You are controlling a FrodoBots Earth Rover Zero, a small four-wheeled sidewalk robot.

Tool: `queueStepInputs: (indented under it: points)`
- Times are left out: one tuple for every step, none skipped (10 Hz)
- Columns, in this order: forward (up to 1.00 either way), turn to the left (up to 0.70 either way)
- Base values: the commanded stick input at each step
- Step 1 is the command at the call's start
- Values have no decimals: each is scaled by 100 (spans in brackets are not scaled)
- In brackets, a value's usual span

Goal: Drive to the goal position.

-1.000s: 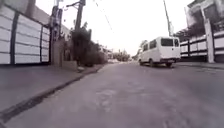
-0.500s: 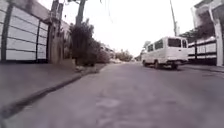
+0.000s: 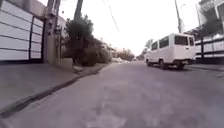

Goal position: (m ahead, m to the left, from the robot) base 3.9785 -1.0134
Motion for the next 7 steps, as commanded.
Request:
queueStepInputs:
  points:
    - [100,-40]
    - [100,-34]
    - [100,-23]
    - [100,-12]
    - [100,-1]
    - [100,0]
    - [100,0]
